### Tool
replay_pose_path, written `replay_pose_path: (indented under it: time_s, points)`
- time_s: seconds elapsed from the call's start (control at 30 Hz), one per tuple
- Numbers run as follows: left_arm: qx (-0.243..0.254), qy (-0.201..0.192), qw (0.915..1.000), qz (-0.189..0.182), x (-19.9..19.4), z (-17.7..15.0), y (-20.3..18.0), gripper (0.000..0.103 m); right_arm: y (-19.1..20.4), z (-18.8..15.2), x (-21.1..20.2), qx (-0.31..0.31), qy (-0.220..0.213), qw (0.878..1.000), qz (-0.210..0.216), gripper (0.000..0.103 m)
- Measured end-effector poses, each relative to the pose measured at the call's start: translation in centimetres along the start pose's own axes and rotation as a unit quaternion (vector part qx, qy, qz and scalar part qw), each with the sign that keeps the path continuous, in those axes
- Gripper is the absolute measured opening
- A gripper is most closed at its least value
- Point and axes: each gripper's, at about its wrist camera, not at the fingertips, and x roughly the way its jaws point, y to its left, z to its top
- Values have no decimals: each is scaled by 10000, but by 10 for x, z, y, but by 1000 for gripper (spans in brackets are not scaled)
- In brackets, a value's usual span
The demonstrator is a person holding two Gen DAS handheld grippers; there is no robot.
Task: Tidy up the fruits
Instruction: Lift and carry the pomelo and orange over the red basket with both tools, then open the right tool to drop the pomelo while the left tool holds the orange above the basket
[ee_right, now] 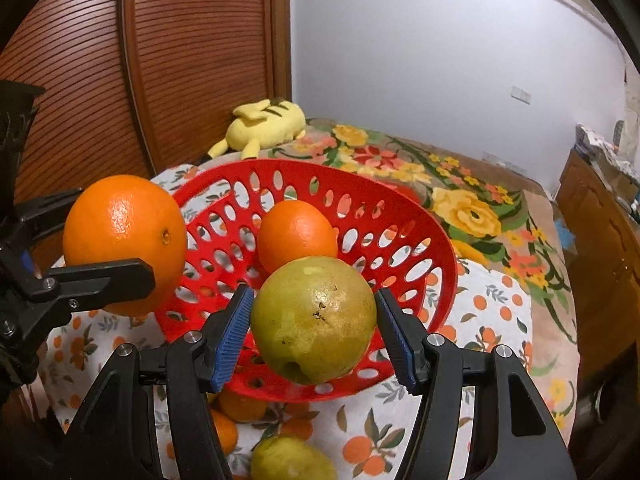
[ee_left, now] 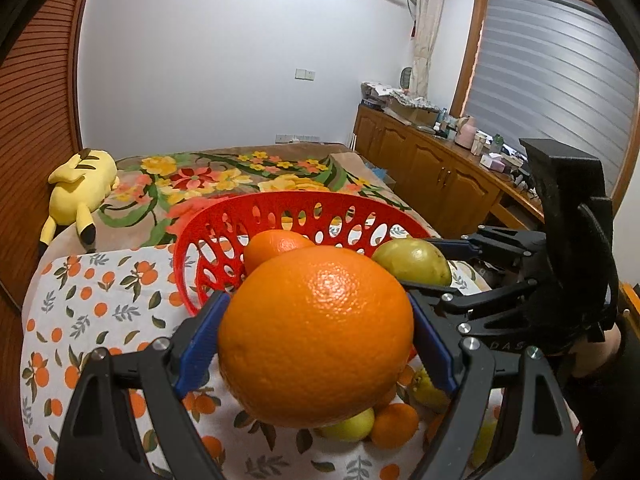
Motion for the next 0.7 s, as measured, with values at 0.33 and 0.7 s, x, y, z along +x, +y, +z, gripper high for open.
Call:
replay_pose_path:
  time_s: [0.33,0.7]
  points:
    - [109,149,9998,-19,21,6,-3,86,-11,-5,16,46,181,9998,75,64]
    - [94,188,9998,-18,27,7,-1,86,-12,-3,19,52,159,9998,58,64]
